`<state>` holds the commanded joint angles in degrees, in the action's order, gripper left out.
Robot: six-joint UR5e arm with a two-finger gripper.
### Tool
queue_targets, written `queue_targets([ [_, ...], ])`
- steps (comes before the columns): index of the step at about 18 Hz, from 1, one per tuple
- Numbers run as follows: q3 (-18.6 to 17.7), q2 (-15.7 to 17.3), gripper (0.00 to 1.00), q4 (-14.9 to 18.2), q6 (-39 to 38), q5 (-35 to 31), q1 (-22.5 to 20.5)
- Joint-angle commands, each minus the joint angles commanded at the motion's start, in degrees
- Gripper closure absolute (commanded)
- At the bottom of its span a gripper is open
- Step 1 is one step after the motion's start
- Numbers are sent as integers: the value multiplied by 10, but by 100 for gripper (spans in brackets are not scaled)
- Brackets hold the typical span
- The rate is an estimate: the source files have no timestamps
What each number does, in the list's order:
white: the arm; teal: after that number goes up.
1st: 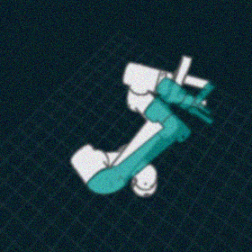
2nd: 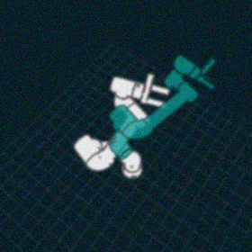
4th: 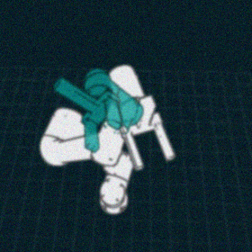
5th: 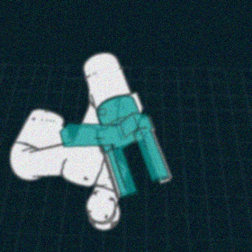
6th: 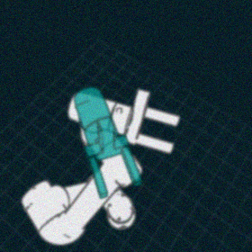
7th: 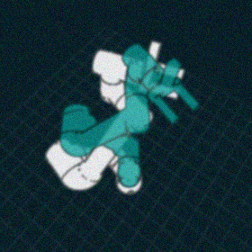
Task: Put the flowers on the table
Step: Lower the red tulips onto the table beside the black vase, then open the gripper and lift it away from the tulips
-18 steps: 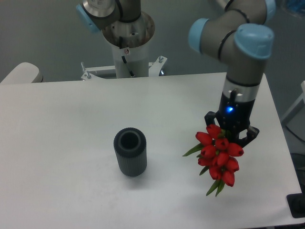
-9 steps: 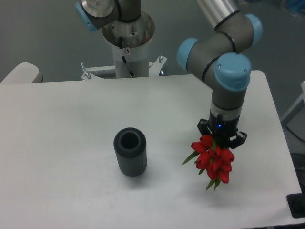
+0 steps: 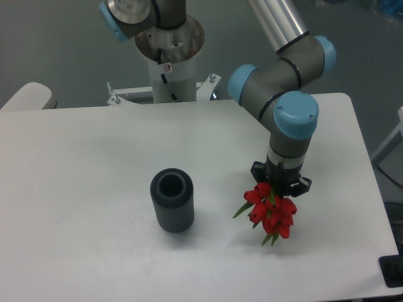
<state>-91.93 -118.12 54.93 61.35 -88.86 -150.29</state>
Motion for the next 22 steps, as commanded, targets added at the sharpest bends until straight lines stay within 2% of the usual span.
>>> queue_targets([
  [5,9,-11,53,-1,5,3,2],
  [6,9,-11,46,-1,11,4,1],
  [7,9,-12,34,-3,18,4,1],
  [8,10,-12,14,-9,22,4,1],
  [9,11,-13,0,-13,27,4,0],
  [13,31,-12,0,-16,32,6,-3],
  [17,66,-2,0,-15,32,8,5],
  [22,139,0,0,-5,32,11,31],
])
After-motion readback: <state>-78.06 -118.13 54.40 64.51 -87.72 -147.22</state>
